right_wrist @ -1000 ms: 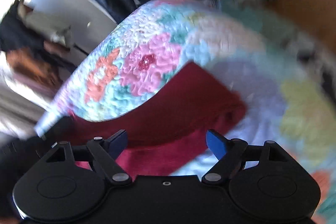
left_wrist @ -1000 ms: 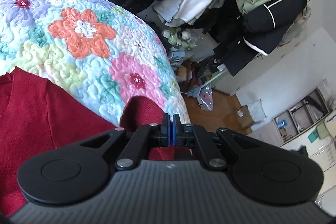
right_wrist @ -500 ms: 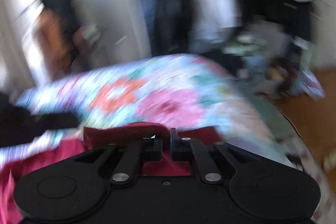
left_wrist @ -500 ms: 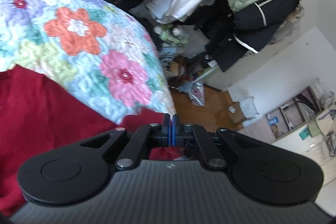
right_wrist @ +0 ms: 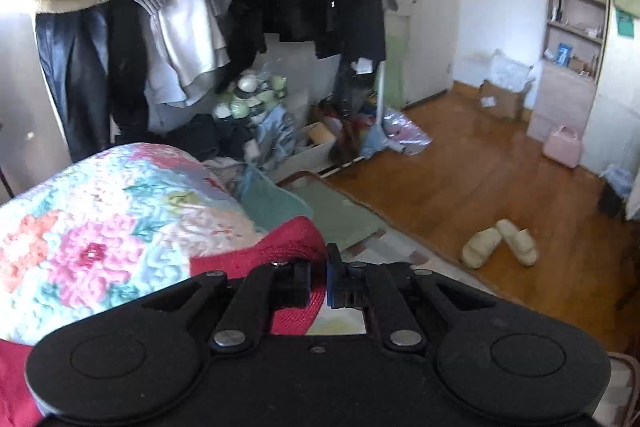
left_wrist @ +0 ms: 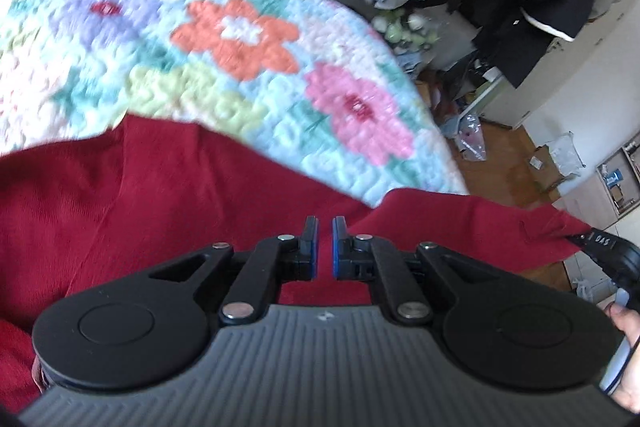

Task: Fold clothes

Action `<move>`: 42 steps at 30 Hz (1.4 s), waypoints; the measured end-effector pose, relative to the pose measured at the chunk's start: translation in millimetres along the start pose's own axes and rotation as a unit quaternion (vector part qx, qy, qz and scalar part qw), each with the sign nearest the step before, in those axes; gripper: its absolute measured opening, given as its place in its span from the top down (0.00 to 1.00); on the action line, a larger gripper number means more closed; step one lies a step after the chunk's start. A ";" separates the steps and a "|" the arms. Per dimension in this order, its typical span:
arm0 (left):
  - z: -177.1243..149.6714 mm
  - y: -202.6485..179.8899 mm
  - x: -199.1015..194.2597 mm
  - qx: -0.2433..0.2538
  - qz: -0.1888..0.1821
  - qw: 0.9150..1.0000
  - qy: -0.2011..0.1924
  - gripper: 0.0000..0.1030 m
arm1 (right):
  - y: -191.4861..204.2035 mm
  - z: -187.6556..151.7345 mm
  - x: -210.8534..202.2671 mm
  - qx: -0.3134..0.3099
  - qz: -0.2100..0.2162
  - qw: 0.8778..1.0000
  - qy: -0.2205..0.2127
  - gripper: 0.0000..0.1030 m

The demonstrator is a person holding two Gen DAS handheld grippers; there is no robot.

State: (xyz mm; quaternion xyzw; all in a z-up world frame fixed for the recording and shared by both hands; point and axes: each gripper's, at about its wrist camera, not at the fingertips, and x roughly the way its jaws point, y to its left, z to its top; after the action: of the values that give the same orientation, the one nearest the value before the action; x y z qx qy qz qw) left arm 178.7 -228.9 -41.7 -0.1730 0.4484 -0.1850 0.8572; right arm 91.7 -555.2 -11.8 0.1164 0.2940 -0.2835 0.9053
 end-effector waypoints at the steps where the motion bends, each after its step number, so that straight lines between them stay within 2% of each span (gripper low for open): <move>1: -1.1 3.4 3.0 -0.001 0.006 1.000 0.002 0.95 | 3.0 -0.2 1.8 -0.012 0.002 1.000 0.012 0.90; 4: -2.1 13.1 10.8 -0.001 0.030 1.000 0.006 0.90 | 14.1 -2.3 -8.0 -0.056 0.027 0.998 0.027 0.84; 6: 0.0 21.4 8.5 -0.004 0.045 0.999 0.002 0.89 | 22.4 -2.9 -17.0 -0.075 0.102 0.991 0.050 0.77; 7: 0.9 26.8 5.1 -0.007 0.049 0.999 0.000 0.88 | 27.0 -3.6 -21.4 -0.084 0.141 0.985 0.062 0.70; 8: 2.2 32.6 0.7 -0.011 0.050 0.999 -0.002 0.86 | 31.4 -4.2 -26.2 -0.091 0.173 0.978 0.073 0.56; 10: 3.7 46.2 -15.3 -0.009 0.061 0.998 -0.008 0.80 | 39.7 -5.5 -37.0 -0.100 0.213 0.968 0.085 0.42; 12: 4.4 61.3 -35.5 0.003 0.083 0.996 -0.017 0.74 | 41.9 -2.1 -45.9 -0.094 0.248 0.961 0.072 0.42; 14: 4.0 78.1 -59.5 0.019 0.112 0.993 -0.029 0.71 | 36.7 3.7 -48.3 -0.046 0.300 0.951 0.060 0.40; 16: 2.9 96.3 -85.6 0.033 0.141 0.989 -0.043 0.67 | 43.0 3.0 -45.1 -0.013 0.346 0.936 0.069 0.39; 18: 0.4 117.8 -113.0 0.040 0.165 0.984 -0.054 0.59 | 58.9 -1.2 -41.0 -0.003 0.374 0.924 0.083 0.39; 21: -6.3 151.3 -145.0 0.047 0.182 0.980 -0.061 0.57 | 114.2 -15.2 -41.2 -0.076 0.350 0.930 0.081 0.39; 23: -10.2 173.1 -161.1 0.048 0.185 0.980 -0.060 0.57 | 147.5 -24.7 -39.5 -0.114 0.353 0.925 0.083 0.39; 27: -18.4 211.2 -175.1 0.042 0.171 0.983 -0.059 0.56 | 201.0 -31.4 -33.5 -0.175 0.368 0.911 0.064 0.39; 30: -25.1 232.4 -171.6 0.035 0.153 0.986 -0.061 0.56 | 228.6 -40.4 -32.0 -0.201 0.401 0.892 0.052 0.39; 32: -26.6 242.0 -165.6 0.027 0.129 0.989 -0.062 0.56 | 244.0 -49.9 -26.9 -0.235 0.398 0.885 0.057 0.39; 35: -22.8 251.7 -153.1 0.030 0.098 0.993 -0.053 0.49 | 266.8 -63.6 -19.6 -0.287 0.392 0.872 0.060 0.39; 39: -22.2 252.2 -136.1 0.046 0.093 0.993 -0.054 0.46 | 286.9 -72.1 -12.2 -0.346 0.370 0.861 0.043 0.39; 41: -22.6 255.5 -130.5 0.039 0.083 0.994 -0.059 0.52 | 294.9 -76.2 -3.3 -0.358 0.371 0.855 0.046 0.38; 42: -22.9 257.4 -127.8 0.033 0.080 0.995 -0.059 0.75 | 300.2 -79.2 3.4 -0.366 0.373 0.851 0.056 0.38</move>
State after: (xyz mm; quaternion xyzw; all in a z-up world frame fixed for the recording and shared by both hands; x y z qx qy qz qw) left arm 133.7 52.8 -82.9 -0.1191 0.4032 -0.1203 0.8993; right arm 231.7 -283.0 -64.0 -0.1066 0.3617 0.2102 0.9020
